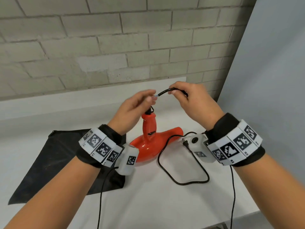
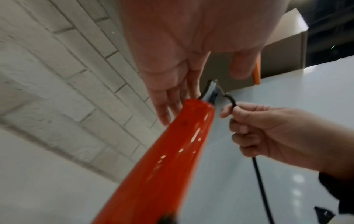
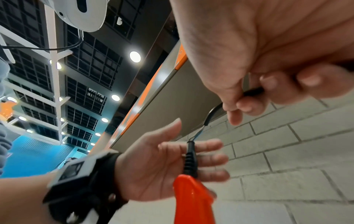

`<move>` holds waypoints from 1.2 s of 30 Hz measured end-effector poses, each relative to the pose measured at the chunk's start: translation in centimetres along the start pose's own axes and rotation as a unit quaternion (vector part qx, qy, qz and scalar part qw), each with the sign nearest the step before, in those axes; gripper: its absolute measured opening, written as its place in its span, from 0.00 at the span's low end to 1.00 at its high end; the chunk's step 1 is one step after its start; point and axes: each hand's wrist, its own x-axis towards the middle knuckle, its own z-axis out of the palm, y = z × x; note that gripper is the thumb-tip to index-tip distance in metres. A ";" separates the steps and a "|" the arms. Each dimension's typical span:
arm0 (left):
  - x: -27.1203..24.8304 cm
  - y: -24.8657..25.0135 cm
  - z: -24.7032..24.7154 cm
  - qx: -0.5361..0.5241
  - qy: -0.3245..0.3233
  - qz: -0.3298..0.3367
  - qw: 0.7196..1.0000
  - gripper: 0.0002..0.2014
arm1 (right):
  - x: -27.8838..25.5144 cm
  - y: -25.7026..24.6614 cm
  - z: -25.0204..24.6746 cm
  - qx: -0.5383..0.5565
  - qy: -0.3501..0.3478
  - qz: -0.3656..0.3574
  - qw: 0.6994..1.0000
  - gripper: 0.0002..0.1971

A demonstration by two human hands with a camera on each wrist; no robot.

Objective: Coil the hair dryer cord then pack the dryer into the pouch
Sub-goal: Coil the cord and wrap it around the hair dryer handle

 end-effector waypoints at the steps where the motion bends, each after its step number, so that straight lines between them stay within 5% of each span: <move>1: 0.5 0.9 0.1 -0.010 0.013 0.004 1.000 0.17 | 0.3 -0.2 -0.2 -0.016 -0.005 -0.011 1.000 0.11; 7: 2.7 4.3 1.0 0.012 -0.049 -0.031 0.998 0.20 | 1.5 -1.9 -0.9 -0.069 0.020 -0.055 0.996 0.09; 12: 2.8 4.4 1.4 -0.078 -0.055 -0.065 0.993 0.20 | 2.6 -1.9 -1.1 -0.028 0.045 -0.042 0.998 0.07; 20: 3.8 3.3 0.7 -0.250 0.009 -0.107 0.962 0.17 | 0.0 2.4 4.1 0.054 -0.013 0.016 0.998 0.22; 25: 4.0 2.5 0.8 -0.262 0.017 -0.081 0.961 0.15 | -3.7 3.5 7.2 0.014 -0.100 0.069 0.992 0.24; 29: 3.6 2.4 1.2 -0.206 0.042 -0.049 0.976 0.12 | -5.3 2.7 7.4 -0.084 -0.114 0.017 0.990 0.20; 36: 3.6 2.4 1.8 -0.158 0.060 -0.003 0.986 0.17 | -4.1 0.8 3.0 -0.211 0.048 -0.170 0.961 0.15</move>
